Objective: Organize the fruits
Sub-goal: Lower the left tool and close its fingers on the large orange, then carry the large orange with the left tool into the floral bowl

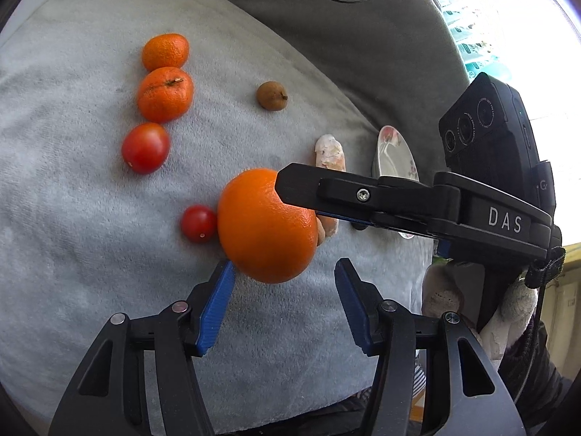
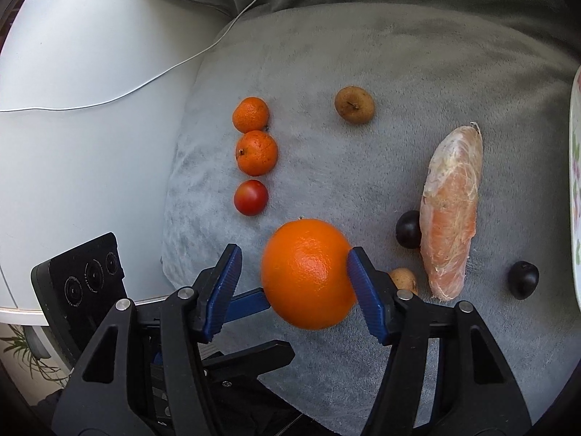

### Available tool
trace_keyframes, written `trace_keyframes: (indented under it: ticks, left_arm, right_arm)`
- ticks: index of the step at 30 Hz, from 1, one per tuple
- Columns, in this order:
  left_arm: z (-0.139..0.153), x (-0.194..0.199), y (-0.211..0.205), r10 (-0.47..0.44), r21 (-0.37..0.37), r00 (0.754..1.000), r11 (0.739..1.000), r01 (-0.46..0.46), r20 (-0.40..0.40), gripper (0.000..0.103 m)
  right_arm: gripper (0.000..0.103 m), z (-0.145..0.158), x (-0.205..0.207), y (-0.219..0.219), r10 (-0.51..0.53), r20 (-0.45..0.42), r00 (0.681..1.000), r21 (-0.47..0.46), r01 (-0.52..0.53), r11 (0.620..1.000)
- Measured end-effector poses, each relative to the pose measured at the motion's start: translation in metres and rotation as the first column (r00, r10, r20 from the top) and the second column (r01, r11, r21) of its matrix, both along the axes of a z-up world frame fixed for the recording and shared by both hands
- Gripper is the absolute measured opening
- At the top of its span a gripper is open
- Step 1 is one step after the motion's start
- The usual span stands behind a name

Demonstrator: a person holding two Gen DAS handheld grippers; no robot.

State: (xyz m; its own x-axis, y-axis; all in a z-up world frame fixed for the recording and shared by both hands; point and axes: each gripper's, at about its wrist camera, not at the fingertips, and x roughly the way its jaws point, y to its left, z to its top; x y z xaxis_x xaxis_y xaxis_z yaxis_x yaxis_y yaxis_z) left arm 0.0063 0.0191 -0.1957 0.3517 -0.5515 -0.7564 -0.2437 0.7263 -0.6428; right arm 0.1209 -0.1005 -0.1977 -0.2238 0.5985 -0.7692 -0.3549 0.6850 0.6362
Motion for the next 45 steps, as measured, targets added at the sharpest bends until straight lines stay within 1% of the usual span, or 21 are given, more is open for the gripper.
trace_keyframes:
  ticks: [8,12,15,18,25,30,35,39,45]
  left_arm:
    - [-0.004,0.006,-0.005,-0.007,0.007,1.000,1.000,0.007,-0.007,0.056]
    - [-0.008,0.009,-0.004,-0.003,0.004,1.000,1.000,0.003,-0.014,0.055]
    - [-0.009,0.011,-0.007,-0.011,0.016,1.000,1.000,0.012,-0.012,0.055]
    - [-0.009,0.011,-0.006,-0.007,0.010,1.000,1.000,0.007,-0.012,0.055]
    - [-0.002,0.013,-0.008,-0.021,0.028,1.000,0.999,0.021,0.000,0.055]
    - [0.009,0.021,-0.019,-0.047,0.042,0.998,0.998,0.046,0.028,0.055]
    - [0.019,0.033,-0.035,-0.093,0.054,0.994,0.994,0.090,0.058,0.055]
    - [0.025,0.045,-0.051,-0.131,0.056,0.988,0.990,0.127,0.076,0.055]
    - [0.032,0.063,-0.074,-0.187,0.055,0.978,0.982,0.182,0.092,0.055]
  right_arm:
    - [0.064,-0.011,0.002,0.004,0.040,-0.005,0.999,-0.050,-0.040,0.998]
    - [0.064,-0.013,0.007,0.005,0.035,-0.015,0.999,-0.046,-0.035,0.998]
    - [0.064,-0.012,0.010,0.006,0.041,-0.011,0.999,-0.048,-0.042,0.998]
    - [0.063,-0.009,0.012,0.003,0.040,-0.014,0.999,-0.046,-0.041,0.998]
    - [0.063,-0.004,0.011,-0.004,0.026,0.000,1.000,-0.039,-0.026,0.999]
    - [0.063,0.005,0.017,-0.019,-0.017,0.003,1.000,-0.021,0.017,1.000]
    - [0.063,0.018,0.024,-0.040,-0.062,0.029,0.998,-0.011,0.063,0.998]
    - [0.063,0.026,0.032,-0.063,-0.112,0.038,0.993,-0.003,0.112,0.994]
    - [0.063,0.030,0.038,-0.092,-0.178,0.050,0.983,0.004,0.178,0.984]
